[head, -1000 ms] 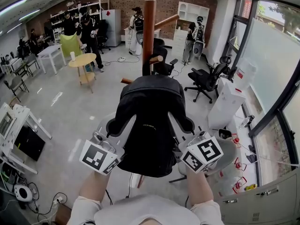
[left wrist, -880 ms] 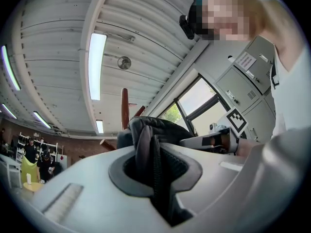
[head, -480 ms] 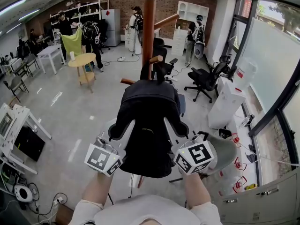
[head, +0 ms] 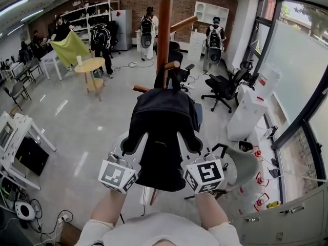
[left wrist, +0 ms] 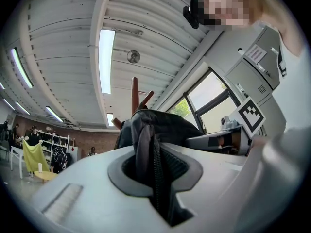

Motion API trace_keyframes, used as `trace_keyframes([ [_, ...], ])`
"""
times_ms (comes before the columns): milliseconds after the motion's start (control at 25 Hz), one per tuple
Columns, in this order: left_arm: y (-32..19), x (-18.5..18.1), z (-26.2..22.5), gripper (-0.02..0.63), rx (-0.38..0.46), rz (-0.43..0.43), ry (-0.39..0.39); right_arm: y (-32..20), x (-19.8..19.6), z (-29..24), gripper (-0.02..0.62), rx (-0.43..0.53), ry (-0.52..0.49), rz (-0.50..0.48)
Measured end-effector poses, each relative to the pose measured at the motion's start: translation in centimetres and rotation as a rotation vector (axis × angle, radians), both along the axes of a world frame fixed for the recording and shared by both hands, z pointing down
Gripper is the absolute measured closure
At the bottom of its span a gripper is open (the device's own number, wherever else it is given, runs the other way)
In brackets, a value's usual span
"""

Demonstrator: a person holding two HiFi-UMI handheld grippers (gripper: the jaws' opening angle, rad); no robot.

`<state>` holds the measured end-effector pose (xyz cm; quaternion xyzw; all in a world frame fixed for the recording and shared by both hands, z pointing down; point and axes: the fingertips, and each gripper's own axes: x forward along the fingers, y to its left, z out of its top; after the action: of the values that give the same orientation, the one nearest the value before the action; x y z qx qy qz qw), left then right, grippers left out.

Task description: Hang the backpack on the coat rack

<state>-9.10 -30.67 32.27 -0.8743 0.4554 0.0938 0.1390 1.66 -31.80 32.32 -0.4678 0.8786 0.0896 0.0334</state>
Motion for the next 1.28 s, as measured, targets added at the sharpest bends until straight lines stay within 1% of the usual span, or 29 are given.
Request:
trace_keyframes([
  [320,-0.3,0.0,1.1,0.555,-0.026,-0.037,0.007,-0.1,0.1,1.3,0.549,-0.029,0.008,0.052],
  [560,-0.1,0.3,1.9,0.555,-0.038,-0.034,0.001,0.3,0.3,1.9,0.548,-0.036,0.009,0.068],
  [640,0.0,0.1,2.0,0.547,-0.035,-0.05,0.002,0.4,0.6,2.0,0.522,-0.03,-0.009,0.085],
  [720,0.2,-0.1,2.2,0.52,-0.03,-0.07,-0.002,0.5,1.2,2.1,0.494,-0.027,-0.039,0.108],
  [840,0.6,-0.3,2.8,0.459,-0.037,-0.079,0.002,0.6,2.2,2.4,0.412,-0.033,-0.084,0.134],
  [920,0.7,-0.5,3.1,0.451,-0.045,-0.081,0.007,0.7,2.6,2.5,0.375,-0.039,-0.104,0.14],
  [1160,1.8,-1.1,3.7,0.443,-0.059,-0.098,0.013,2.0,3.3,2.6,0.344,-0.034,-0.113,0.15],
  [1280,2.5,-1.2,4.1,0.433,-0.053,-0.114,-0.018,3.0,3.8,2.6,0.341,-0.016,-0.094,0.165],
])
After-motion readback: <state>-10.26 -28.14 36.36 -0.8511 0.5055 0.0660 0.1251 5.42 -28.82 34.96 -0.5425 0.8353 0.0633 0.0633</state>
